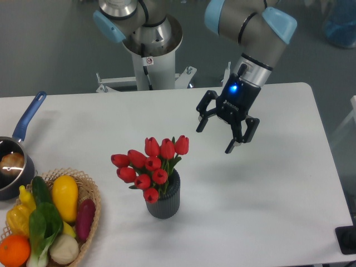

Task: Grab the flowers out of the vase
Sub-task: 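Lower the open gripper beside the tulip stems above the vase rim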

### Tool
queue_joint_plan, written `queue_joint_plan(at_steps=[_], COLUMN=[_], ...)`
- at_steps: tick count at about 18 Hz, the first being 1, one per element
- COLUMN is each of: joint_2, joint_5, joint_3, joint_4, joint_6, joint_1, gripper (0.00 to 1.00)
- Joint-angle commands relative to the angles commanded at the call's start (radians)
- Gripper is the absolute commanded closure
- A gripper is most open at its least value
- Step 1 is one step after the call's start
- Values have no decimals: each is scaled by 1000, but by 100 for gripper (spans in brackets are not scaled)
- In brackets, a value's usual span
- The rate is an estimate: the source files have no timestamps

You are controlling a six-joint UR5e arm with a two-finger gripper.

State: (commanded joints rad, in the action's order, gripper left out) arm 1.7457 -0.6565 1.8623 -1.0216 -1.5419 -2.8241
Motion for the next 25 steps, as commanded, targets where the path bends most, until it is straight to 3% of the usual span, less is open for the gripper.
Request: queue_joint_plan(at_steps=[3, 7, 12, 21, 25], joint_2=[3, 18, 28, 54, 75], joint_5=[3, 32, 161, 164, 161], joint_3=[3, 6, 8, 2, -3], joint_4=[-3, -81, -83, -72, -69], joint_6=[8, 25, 26, -33, -183], joint_1=[9, 0, 29, 66, 84], gripper=[0, 0, 0, 0, 0])
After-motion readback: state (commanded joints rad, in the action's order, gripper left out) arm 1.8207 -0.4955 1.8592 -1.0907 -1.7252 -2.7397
